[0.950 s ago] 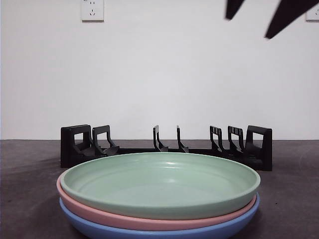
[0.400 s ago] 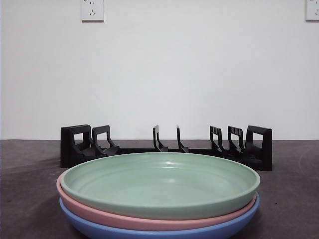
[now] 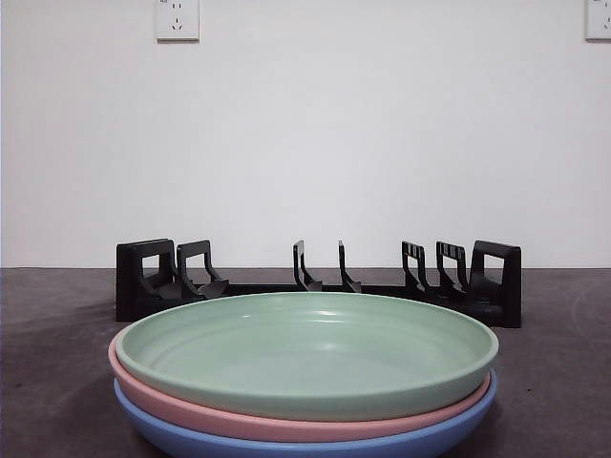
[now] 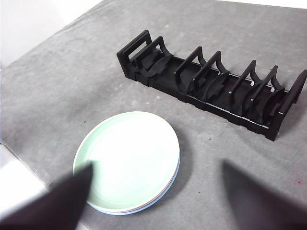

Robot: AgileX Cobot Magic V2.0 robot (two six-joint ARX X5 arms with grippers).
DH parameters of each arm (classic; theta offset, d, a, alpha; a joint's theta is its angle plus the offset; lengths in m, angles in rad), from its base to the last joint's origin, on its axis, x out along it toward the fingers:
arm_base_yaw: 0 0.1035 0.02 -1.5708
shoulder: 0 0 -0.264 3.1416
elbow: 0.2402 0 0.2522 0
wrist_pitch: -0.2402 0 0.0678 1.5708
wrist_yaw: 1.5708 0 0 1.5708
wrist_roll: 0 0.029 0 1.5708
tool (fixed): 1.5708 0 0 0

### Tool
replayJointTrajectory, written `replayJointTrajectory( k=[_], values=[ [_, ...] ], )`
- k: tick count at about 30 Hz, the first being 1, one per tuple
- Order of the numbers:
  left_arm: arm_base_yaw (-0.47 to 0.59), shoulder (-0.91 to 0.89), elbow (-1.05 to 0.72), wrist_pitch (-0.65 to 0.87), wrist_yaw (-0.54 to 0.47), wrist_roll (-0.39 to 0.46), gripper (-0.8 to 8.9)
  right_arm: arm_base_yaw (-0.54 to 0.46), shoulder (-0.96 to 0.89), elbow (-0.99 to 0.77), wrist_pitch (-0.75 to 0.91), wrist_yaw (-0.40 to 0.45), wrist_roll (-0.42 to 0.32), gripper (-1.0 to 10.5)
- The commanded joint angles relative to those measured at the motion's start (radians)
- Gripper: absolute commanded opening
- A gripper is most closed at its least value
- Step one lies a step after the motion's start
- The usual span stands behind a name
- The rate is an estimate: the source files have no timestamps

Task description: Place the plate

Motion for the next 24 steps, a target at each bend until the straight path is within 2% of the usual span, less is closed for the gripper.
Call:
replayJointTrajectory(
  k=[1,5,17,22,24],
  values=[
    [-0.005,0.017,0.019,0.011,-0.005,0.008,0.26,0.004,0.001,0.008,0.009,0.003,0.006,0.1],
    [-0.005,0.026,0.019,0.008,-0.004,-0.029,0.15,0.004,0.001,0.008,0.014,0.007,0.006,0.2],
    [-0.005,0.021,0.019,0.01,-0.004,-0.029,0.15,0.004,0.0,0.008,0.015,0.007,0.006,0.2],
    [0.039,-0.001,-0.051,0.086,-0.003,-0.029,0.15,0.004,0.0,0.008,0.015,0.007,0.006,0.2],
    [0.085,-0.014,-0.116,0.153,0.038,-0.029,0.15,0.004,0.0,0.008,0.015,0.007,0.006,0.2]
  ],
)
